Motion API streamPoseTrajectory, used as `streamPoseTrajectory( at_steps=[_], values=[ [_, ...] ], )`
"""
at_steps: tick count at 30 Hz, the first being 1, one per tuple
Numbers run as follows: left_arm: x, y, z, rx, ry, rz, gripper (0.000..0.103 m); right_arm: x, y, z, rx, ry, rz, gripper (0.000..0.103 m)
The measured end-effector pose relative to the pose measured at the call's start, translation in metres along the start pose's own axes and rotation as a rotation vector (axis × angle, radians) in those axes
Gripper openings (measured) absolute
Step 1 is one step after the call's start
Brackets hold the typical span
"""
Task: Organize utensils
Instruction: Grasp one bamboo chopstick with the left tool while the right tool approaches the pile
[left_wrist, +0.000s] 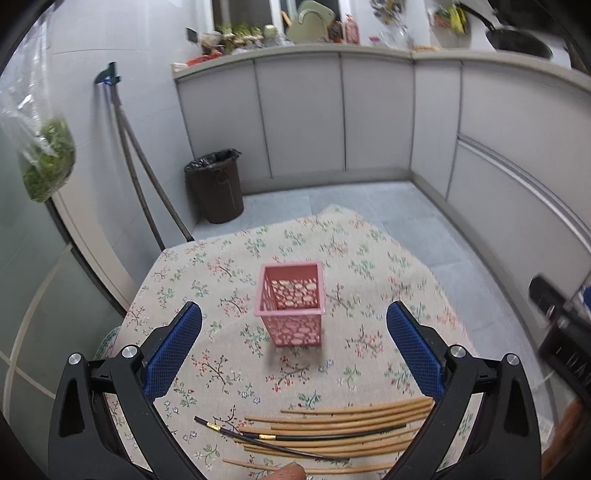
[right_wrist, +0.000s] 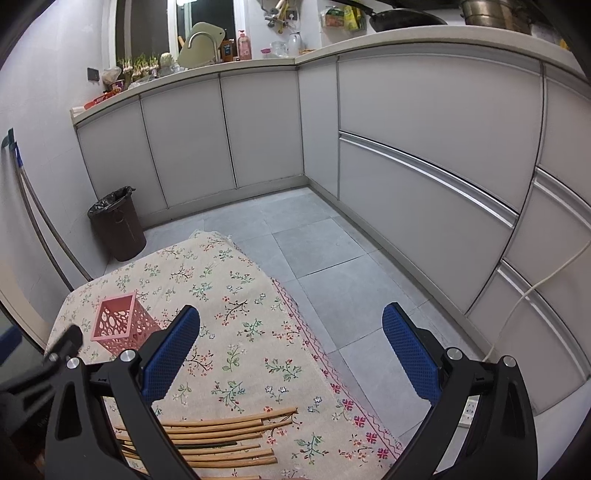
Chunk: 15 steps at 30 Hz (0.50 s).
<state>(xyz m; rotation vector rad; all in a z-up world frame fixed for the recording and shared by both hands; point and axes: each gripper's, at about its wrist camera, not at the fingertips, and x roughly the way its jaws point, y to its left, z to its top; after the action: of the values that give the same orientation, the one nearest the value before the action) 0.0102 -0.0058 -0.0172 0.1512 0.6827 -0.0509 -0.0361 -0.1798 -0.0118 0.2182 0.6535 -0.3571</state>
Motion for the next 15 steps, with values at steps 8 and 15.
streamPoseTrajectory(
  at_steps=[8, 15],
  values=[
    [0.032, -0.038, -0.022, 0.241, 0.233, -0.184, 0.096, -0.002, -0.041, 0.010, 0.182, 0.046, -0.003, 0.096],
    [0.066, -0.094, -0.053, 0.569, 0.445, -0.362, 0.096, 0.015, -0.074, 0.016, 0.319, 0.149, 0.052, 0.096]
  ],
)
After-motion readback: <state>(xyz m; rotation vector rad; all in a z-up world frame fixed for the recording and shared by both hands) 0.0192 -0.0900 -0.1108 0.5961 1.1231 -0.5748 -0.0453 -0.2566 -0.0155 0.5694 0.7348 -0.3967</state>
